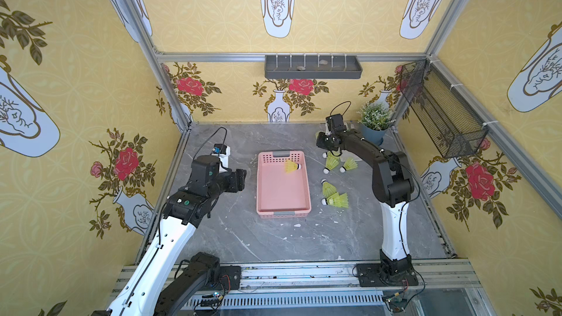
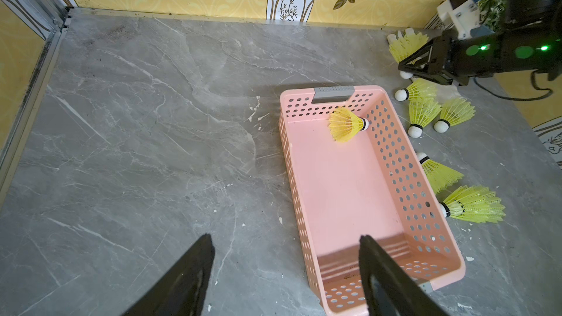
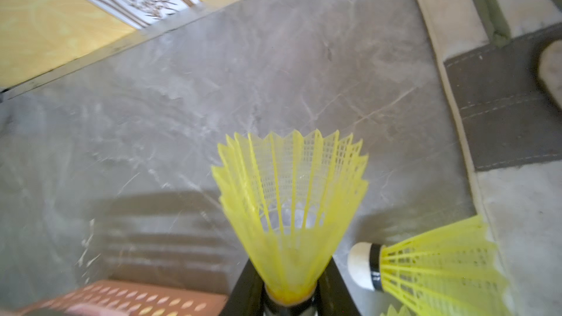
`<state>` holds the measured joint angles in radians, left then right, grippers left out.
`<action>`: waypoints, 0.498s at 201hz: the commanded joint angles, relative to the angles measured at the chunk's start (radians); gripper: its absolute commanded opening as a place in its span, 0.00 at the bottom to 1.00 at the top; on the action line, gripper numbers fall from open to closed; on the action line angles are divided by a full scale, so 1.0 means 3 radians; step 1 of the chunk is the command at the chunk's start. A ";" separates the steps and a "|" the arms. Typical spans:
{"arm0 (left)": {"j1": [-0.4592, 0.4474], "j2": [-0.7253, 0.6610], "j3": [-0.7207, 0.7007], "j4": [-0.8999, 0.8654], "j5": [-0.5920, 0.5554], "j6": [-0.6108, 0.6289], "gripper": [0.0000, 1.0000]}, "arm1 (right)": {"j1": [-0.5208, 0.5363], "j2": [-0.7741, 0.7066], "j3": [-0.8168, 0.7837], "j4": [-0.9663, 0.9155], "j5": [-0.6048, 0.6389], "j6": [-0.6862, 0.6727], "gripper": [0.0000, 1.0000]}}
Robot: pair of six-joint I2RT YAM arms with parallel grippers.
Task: Put the shuttlecocks into the storage box
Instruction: Pick up the shuttlecock at the center of the board.
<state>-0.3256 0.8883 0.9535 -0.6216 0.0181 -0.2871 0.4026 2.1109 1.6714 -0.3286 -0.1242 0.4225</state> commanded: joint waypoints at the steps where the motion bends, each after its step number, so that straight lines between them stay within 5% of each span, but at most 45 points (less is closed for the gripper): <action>1: 0.0004 0.0028 -0.0018 0.0063 0.0173 0.0064 0.77 | 0.0052 -0.0347 -0.0357 0.0382 -0.0241 -0.0278 0.19; 100: 0.0004 0.0461 0.0254 0.0715 0.1585 -0.0016 0.77 | 0.0502 -0.1559 -0.1246 0.0276 -0.0739 -0.1402 0.18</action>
<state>-0.3252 0.9966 1.0000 -0.4889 0.3542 -0.3149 0.5224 1.6867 1.3235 -0.2131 -0.2867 0.1402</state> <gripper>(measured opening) 0.768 0.255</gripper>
